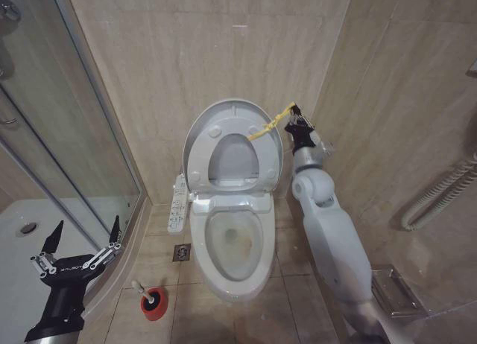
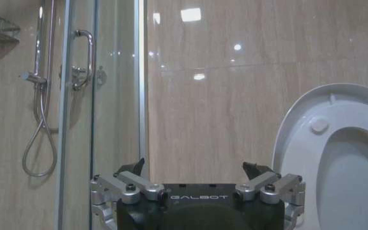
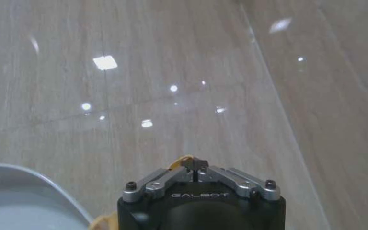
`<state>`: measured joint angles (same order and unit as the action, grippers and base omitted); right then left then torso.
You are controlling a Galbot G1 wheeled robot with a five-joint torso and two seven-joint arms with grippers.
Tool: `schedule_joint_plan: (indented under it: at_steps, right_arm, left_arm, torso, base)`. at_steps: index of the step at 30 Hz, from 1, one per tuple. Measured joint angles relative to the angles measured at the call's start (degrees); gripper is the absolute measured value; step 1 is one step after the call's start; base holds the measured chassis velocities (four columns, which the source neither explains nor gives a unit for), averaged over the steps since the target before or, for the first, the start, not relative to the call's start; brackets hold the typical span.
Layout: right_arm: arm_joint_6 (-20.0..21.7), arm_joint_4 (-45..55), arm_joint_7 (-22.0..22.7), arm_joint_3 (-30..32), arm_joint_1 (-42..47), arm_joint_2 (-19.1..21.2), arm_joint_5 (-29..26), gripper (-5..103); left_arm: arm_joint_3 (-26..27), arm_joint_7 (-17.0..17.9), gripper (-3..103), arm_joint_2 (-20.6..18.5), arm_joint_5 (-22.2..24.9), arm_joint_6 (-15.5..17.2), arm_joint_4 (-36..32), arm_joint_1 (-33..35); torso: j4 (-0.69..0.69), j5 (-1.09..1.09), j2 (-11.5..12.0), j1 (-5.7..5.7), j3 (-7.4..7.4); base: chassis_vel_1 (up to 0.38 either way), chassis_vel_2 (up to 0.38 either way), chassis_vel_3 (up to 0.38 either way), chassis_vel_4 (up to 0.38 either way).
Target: Open the toilet lid, clean the toilet bowl with a toilet brush, close the toilet lid, and flush.
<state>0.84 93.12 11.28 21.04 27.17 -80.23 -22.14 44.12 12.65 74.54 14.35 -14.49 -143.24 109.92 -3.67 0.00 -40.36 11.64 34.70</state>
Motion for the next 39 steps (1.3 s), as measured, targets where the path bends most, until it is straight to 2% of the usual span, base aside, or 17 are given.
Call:
schedule_joint_plan:
  at_steps: [7,17,21,28,36,37,39]
  right_arm:
    - [-3.1,-12.4,-1.4,-1.7,-10.6,-1.2,4.3,0]
    - [-3.3,-17.3,-2.2,-4.2,-14.0,-0.9,6.0,0]
    - [-3.8,-23.0,-2.8,-6.1,-18.2,-0.7,7.3,0]
    - [-1.9,-22.0,-2.1,-7.9,-18.1,-0.2,7.2,0]
    - [3.0,-15.0,-1.3,-10.1,-14.8,3.5,5.7,0]
    - [4.7,-12.5,-0.7,-10.5,-13.6,4.6,5.0,27]
    - [8.2,-7.5,0.7,-10.6,-10.8,6.8,4.0,27]
  left_arm:
    - [0.0,0.0,100,0.0,0.0,0.0,0.0,0.0]
    - [0.0,0.0,100,0.0,0.0,0.0,0.0,0.0]
    - [0.0,0.0,100,0.0,0.0,0.0,0.0,0.0]
    - [0.0,0.0,100,0.0,0.0,0.0,0.0,0.0]
    - [0.0,0.0,100,0.0,0.0,0.0,0.0,0.0]
    - [0.0,0.0,100,0.0,0.0,0.0,0.0,0.0]
    - [0.0,0.0,100,0.0,0.0,0.0,0.0,0.0]
  torso:
    - [0.01,-0.01,0.0,0.0,0.0]
    - [-0.02,0.0,0.0,-0.01,-0.01]
    - [0.01,0.0,0.0,-0.01,0.0]
    - [0.0,0.0,0.0,-0.01,-0.01]
    - [0.0,0.01,0.0,-0.01,-0.01]
    - [0.02,0.0,0.0,-0.01,-0.01]
    - [0.01,-0.01,0.0,-0.01,-0.01]
  base:
    - [0.0,0.0,0.0,0.0]
    - [0.0,0.0,0.0,0.0]
    - [0.0,0.0,0.0,0.0]
    - [0.0,0.0,0.0,0.0]
    - [0.0,0.0,0.0,0.0]
    - [0.0,0.0,0.0,0.0]
    - [0.0,0.0,0.0,0.0]
